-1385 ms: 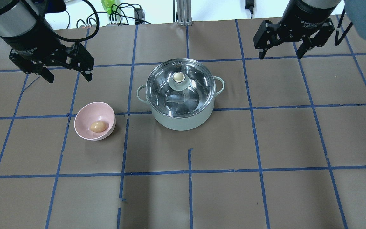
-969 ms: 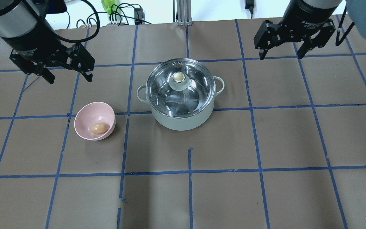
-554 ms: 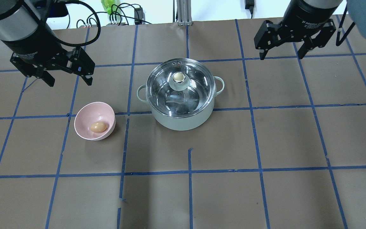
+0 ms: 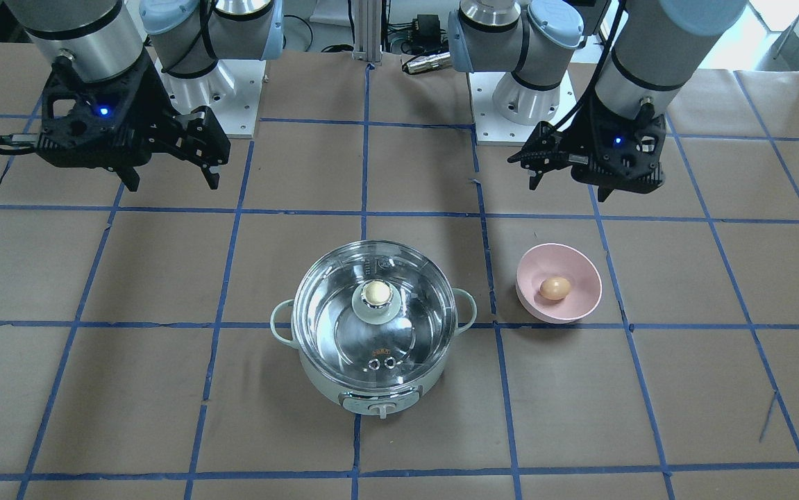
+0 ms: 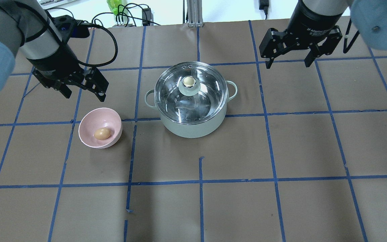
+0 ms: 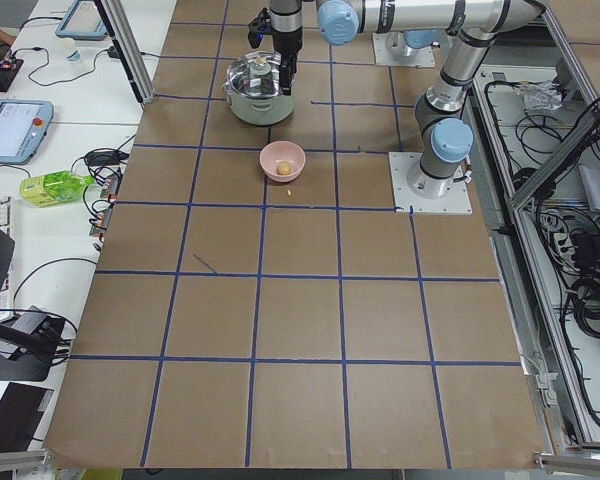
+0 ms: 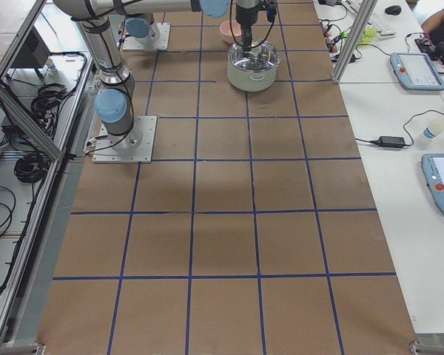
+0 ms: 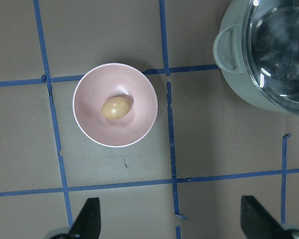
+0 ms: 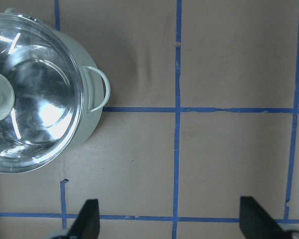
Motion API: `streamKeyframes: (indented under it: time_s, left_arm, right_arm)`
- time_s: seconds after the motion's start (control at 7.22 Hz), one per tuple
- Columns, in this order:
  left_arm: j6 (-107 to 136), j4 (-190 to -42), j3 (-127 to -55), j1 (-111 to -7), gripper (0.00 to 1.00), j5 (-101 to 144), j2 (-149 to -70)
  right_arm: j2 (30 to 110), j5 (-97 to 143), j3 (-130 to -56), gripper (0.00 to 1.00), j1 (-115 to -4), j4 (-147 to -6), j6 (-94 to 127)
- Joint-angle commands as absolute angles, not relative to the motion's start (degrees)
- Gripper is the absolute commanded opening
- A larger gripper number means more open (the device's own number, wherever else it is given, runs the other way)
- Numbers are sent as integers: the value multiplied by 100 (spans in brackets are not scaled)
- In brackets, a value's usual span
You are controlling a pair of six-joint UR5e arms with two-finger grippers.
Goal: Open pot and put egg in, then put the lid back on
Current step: 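Lower the left gripper into the pink bowl while the right descends to the knob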
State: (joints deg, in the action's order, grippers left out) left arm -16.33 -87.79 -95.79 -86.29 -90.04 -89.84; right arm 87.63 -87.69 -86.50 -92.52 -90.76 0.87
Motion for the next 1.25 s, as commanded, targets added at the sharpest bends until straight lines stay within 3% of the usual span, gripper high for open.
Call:
streamKeyframes:
  time_s: [0.0,0.42,0.83,1.11]
  left_arm:
    - [-2641,-8369,-9756,-8570,100,-9070,-9306]
    - [-4109,-7273,-10395,-8141,100,-9079,-9554]
    - [-5061,-5489,-11554,-7989,100,-9088,-9615]
    - [-5526,-5159,-11768,-7963,100,-9079,-9729]
  right_arm:
    - [8580,-8763,-8745,100,-9491,-9158,167]
    - [8026,-8772,-8535,98,-10116,-9518,578]
    - [7105,-8745,-7746,99,-10589,-9773,1352]
    - [6717,-8719,-7603,99,-10870,-10175,1825]
